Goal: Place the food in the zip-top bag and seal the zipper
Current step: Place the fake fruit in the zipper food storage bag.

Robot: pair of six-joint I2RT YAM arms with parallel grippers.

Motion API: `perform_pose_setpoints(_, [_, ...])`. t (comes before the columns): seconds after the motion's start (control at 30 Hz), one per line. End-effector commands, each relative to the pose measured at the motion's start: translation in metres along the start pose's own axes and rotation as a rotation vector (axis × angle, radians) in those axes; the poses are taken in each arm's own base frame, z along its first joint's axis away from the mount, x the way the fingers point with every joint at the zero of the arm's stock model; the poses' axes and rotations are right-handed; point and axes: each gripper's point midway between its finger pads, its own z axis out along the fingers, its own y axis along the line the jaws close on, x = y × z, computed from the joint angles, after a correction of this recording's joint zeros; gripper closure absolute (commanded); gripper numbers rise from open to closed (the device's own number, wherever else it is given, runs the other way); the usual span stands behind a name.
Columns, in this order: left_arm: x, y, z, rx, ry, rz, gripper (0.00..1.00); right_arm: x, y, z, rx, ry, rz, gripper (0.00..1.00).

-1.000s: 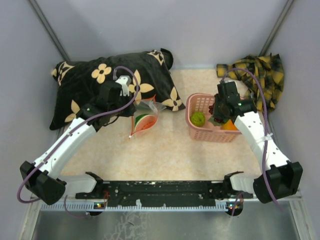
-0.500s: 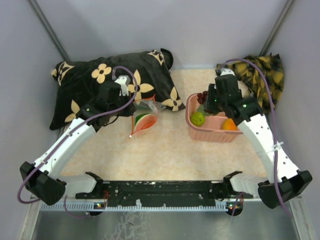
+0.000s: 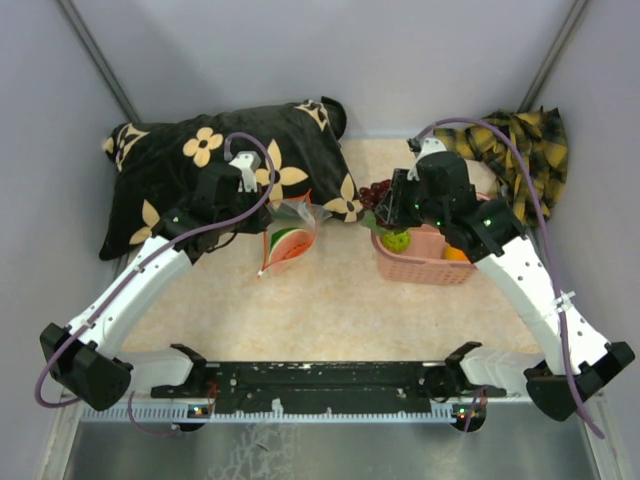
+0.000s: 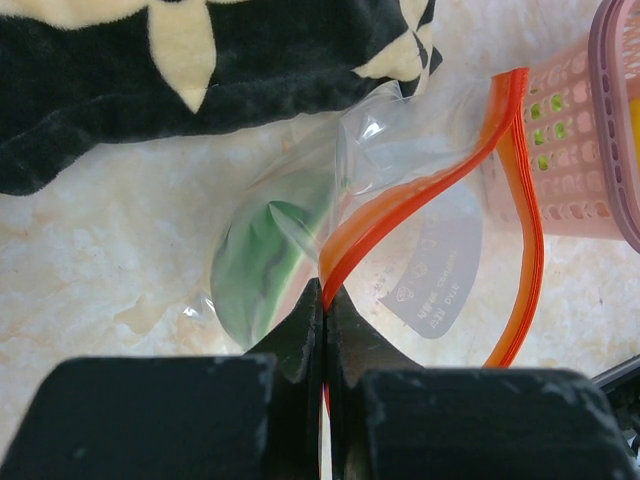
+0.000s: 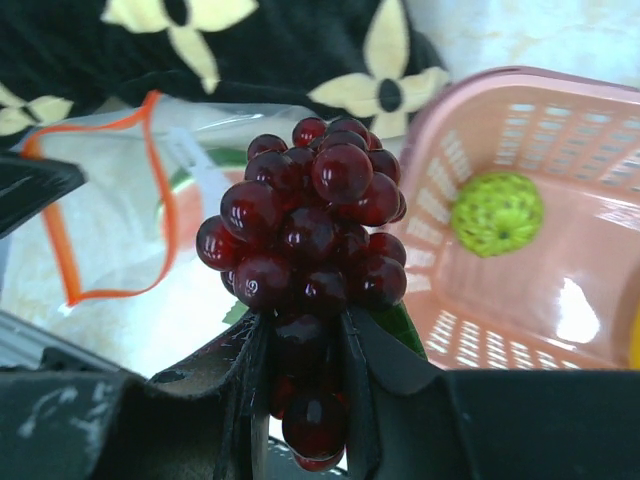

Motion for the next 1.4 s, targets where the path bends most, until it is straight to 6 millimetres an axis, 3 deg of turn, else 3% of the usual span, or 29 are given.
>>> perform_pose_setpoints(0.0, [-0.009,-0.003,-0.004,0.025,-0.044,-0.013,1.00,-0.032,0.056,-0.015,-0.199,-0.106,0.012,0.97])
perform_pose_setpoints(0.2, [-0.009,-0.003,-0.003,0.028,-0.043,-0.015,1.00,-0.026,0.100,-0.018,-0.337,-0.089,-0.006,0.97])
perform_pose_setpoints(0.7, [-0.005,-0.008,0.000,0.053,-0.027,-0.018,1.00,-0.012,0.158,-0.022,-0.554,-0.025,0.027,0.97])
perform_pose_setpoints(1.03, [-0.006,-0.009,-0.001,0.061,-0.026,-0.016,1.00,0.018,0.168,0.016,-0.527,0.103,0.134,0.96])
perform_pose_setpoints(1.37, [-0.006,-0.014,-0.002,0.085,-0.020,-0.008,1.00,0.055,0.144,0.061,-0.349,0.196,0.196,0.94])
